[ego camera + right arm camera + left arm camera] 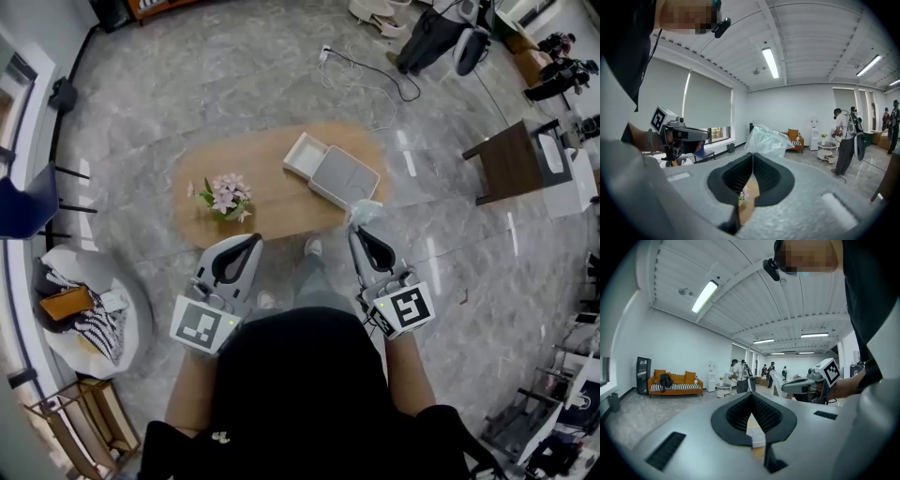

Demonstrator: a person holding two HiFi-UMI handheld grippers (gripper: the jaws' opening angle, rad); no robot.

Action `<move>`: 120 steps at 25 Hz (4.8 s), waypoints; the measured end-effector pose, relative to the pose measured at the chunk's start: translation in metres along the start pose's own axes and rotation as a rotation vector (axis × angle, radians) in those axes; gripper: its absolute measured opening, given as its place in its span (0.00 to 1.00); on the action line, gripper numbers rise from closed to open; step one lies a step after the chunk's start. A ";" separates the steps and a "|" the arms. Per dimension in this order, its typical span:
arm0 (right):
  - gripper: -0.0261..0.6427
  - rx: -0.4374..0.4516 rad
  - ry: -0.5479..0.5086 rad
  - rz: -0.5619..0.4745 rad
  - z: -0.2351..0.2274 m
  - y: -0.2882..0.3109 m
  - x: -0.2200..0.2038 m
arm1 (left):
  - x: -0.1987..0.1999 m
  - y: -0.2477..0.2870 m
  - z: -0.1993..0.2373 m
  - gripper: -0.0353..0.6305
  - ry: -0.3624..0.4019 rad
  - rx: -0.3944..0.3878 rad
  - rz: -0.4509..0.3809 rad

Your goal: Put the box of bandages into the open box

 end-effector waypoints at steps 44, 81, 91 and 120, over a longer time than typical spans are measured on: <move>0.04 0.342 0.111 0.195 -0.271 0.169 -0.057 | 0.014 0.227 0.016 0.07 -0.065 0.346 0.191; 0.04 0.416 0.112 0.759 -0.271 0.367 -0.273 | -0.059 0.199 0.131 0.07 -0.289 0.526 0.361; 0.04 0.427 0.094 0.896 -0.274 0.396 -0.332 | -0.078 0.196 0.136 0.07 -0.302 0.531 0.406; 0.07 0.339 0.152 1.143 -0.269 0.434 -0.444 | -0.120 0.173 0.125 0.07 -0.474 0.594 0.463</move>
Point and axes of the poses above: the fingertips, and each gripper's own axes: y forward along the fingers, z to its left, x out of its top, the point moved 10 cm from there along -y, backward along the fingers, and after that the axes turned 6 degrees about x, right-handed, at the moved point
